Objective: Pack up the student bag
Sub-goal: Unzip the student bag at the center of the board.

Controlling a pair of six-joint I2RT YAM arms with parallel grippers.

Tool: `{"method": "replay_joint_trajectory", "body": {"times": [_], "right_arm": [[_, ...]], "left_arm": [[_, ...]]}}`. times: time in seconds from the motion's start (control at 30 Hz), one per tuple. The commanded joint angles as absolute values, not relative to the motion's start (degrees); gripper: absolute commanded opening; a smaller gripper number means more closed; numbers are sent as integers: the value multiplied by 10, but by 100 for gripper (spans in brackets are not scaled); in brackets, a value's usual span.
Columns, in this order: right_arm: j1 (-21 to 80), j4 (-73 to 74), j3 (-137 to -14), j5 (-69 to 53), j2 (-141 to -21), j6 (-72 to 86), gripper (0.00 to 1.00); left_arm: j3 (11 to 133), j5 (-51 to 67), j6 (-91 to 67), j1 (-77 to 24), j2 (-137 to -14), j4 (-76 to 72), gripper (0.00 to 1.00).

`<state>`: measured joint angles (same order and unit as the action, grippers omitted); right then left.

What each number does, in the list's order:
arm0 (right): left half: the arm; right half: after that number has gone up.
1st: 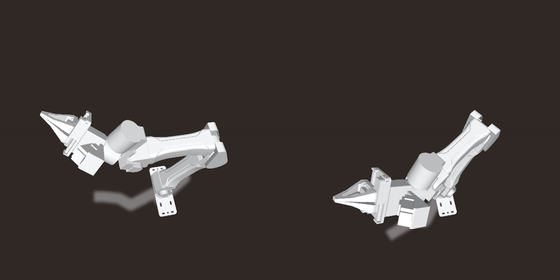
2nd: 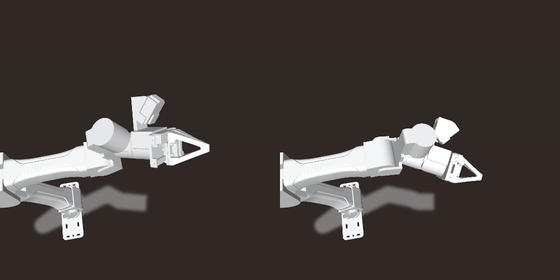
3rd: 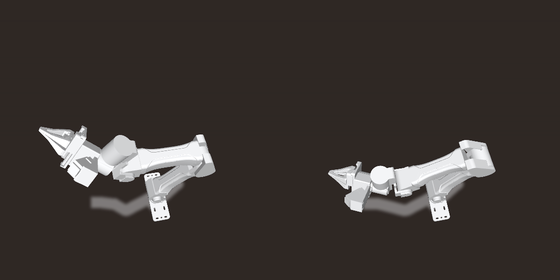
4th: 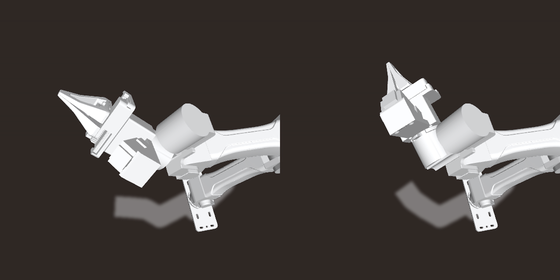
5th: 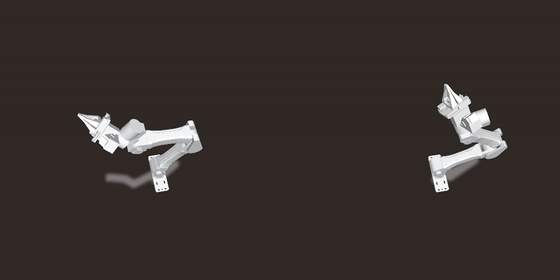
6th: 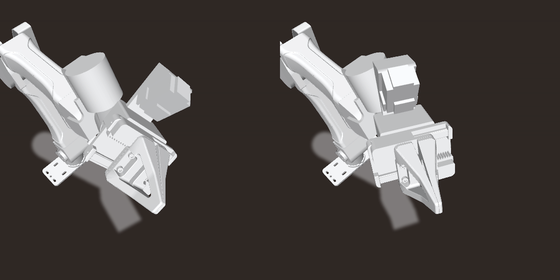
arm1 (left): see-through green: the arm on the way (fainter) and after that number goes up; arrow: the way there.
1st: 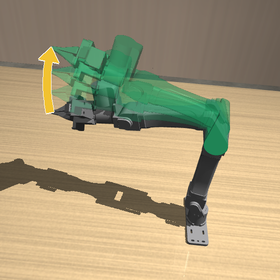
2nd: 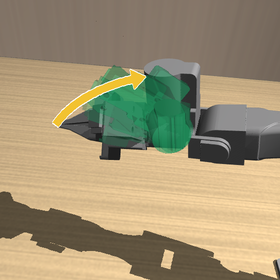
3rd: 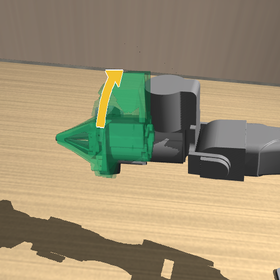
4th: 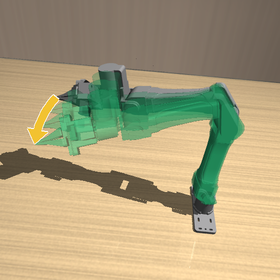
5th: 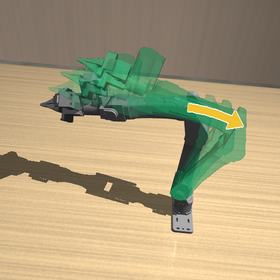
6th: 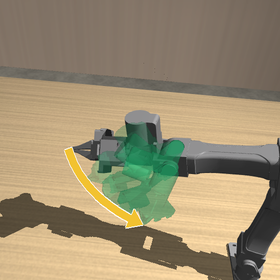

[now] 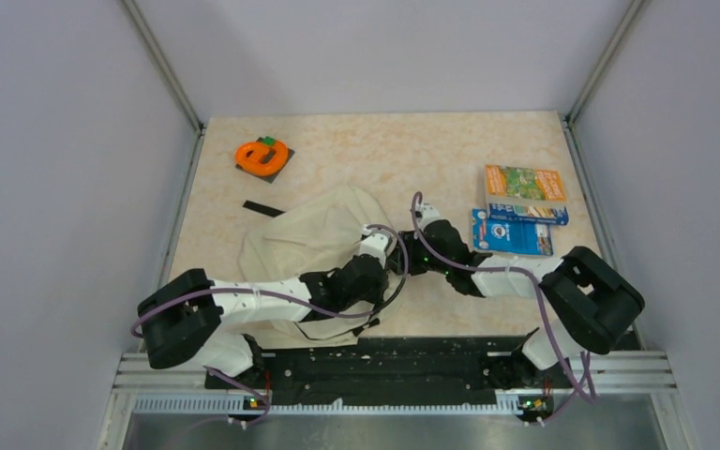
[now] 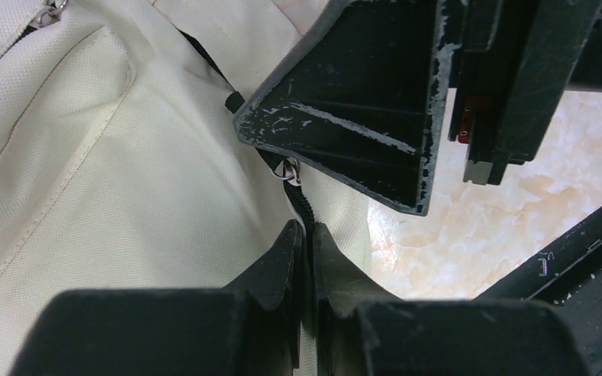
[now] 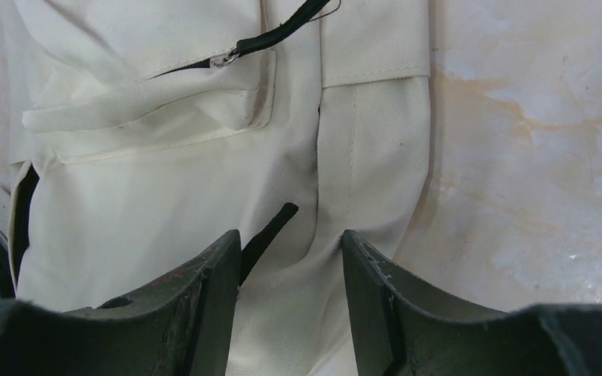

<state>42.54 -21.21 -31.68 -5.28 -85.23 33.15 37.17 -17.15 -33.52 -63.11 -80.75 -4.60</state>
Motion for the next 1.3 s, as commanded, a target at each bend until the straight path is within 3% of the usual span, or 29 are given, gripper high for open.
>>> {"method": "replay_joint_trajectory", "body": {"times": [0.0,0.27,0.9,0.97,1.13,1.27], "right_arm": [[436,-244,-355,-58,-861,311,50],[455,-181,-402,-27,-868,226,50],[463,-91,-436,-108,-896,168,41],[466,-92,-438,-108,-901,167,34],[466,-87,-438,-83,-899,176,0],[466,-85,-417,-25,-859,197,0]], "left_arm": [[363,-158,-340,-636,-799,-70,6],[358,-160,-342,-636,-794,-73,0],[365,-164,-342,-636,-799,-68,0],[365,-164,-342,-636,-799,-67,0],[367,-171,-344,-637,-793,-57,0],[363,-168,-346,-638,-773,-50,0]]}}
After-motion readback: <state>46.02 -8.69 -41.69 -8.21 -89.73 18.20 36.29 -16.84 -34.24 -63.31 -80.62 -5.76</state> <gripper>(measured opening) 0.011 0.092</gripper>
